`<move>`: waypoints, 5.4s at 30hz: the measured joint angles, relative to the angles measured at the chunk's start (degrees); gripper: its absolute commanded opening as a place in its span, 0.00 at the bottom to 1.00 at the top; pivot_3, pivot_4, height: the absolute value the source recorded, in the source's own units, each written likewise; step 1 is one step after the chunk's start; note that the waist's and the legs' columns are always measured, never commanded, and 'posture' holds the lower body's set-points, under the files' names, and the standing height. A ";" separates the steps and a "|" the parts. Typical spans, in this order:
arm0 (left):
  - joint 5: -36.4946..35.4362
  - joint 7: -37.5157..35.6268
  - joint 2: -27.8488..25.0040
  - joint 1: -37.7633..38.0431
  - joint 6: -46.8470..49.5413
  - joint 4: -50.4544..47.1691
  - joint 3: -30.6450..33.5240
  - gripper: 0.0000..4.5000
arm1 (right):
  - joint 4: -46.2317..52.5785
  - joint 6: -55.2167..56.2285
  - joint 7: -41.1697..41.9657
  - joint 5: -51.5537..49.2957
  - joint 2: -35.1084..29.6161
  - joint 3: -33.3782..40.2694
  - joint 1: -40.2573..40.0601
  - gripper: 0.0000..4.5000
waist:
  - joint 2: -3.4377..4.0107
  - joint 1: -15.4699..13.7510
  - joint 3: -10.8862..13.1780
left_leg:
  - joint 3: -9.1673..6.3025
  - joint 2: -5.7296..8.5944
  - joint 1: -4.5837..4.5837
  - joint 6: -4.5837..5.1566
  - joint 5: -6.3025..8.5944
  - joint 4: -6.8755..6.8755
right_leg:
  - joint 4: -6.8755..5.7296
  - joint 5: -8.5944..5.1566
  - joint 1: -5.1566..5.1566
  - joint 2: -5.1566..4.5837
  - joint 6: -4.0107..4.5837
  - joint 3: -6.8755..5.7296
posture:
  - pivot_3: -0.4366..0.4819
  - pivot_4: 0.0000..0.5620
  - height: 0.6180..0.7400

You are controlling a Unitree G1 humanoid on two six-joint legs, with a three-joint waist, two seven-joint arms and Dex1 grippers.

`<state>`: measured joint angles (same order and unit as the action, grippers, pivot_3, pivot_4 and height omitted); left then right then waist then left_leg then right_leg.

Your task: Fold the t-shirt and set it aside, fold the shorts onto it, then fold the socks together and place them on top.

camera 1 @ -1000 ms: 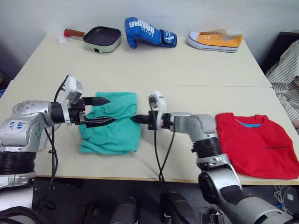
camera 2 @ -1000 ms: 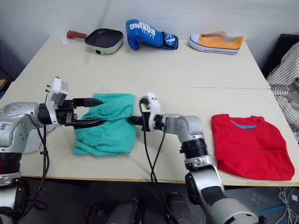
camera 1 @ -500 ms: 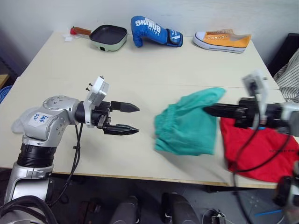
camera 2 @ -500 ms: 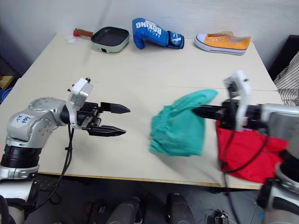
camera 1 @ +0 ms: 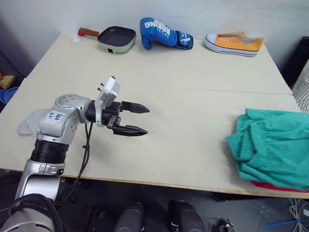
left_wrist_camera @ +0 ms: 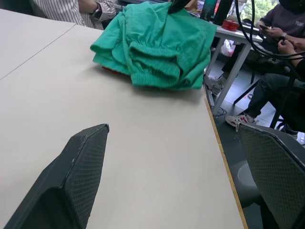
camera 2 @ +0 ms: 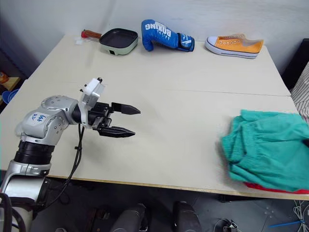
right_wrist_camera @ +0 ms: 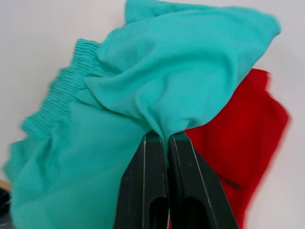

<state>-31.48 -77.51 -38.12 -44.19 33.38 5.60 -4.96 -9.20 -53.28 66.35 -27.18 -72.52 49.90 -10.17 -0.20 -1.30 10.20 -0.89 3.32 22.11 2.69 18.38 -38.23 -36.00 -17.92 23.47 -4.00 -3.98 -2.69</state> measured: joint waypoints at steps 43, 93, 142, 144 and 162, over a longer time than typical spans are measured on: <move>4.83 26.41 -5.48 33.22 2.22 -10.92 23.22 1.00 | 44.30 0.67 -20.92 -35.22 22.03 -18.26 20.21 1.00 | 0.22 0.04 -0.08 | -0.07 0.00 -0.12 -0.14 -0.10 0.06 | -0.08 0.00 0.00 0.00 0.01 0.08 | 0.48 0.27 1.00; 22.65 37.87 -11.02 2.55 -12.50 48.26 17.29 0.19 | 47.11 8.17 -26.33 -31.50 26.01 -37.68 24.30 1.00 | -0.01 -0.08 -0.22 | -2.75 1.23 0.05 -0.22 -0.65 0.14 | -0.74 -0.01 -0.39 -0.37 0.01 0.09 | 0.48 0.27 1.00; 13.25 37.79 18.85 6.15 19.69 -5.02 -13.61 0.08 | 50.90 10.60 -29.72 -27.21 24.06 -26.75 -0.35 1.00 | -0.65 -1.03 -0.67 | 4.91 -1.25 -0.62 0.13 0.84 -0.79 | -1.81 -0.21 1.72 1.02 -0.36 4.20 | 0.48 0.27 1.00; 12.67 36.70 19.15 6.12 20.13 -5.06 -13.56 0.21 | 50.96 10.77 -30.06 -26.64 24.22 -26.74 -0.72 1.00 | -0.62 -0.20 -0.69 | 4.66 -1.25 -0.80 0.07 0.87 -0.76 | -1.85 -0.20 1.44 1.13 -0.38 4.16 | 0.48 0.27 1.00; 4.40 22.31 -2.71 13.79 20.46 -14.80 -3.81 0.73 | 44.02 14.21 -25.82 -14.50 24.00 -40.32 16.19 1.00 | -0.67 1.55 -0.67 | 3.99 -1.42 -0.90 -0.01 1.04 -0.84 | -1.63 -0.23 1.01 1.18 -0.32 3.63 | 0.48 0.27 1.00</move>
<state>-27.08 -55.19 -40.83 -30.40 53.85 -9.20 -8.77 34.81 -39.07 40.53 -41.68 -48.52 9.58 6.03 -0.87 0.25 9.53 3.10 1.90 21.21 2.68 19.41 -39.07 -37.63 -18.16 24.48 -2.82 -4.30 0.94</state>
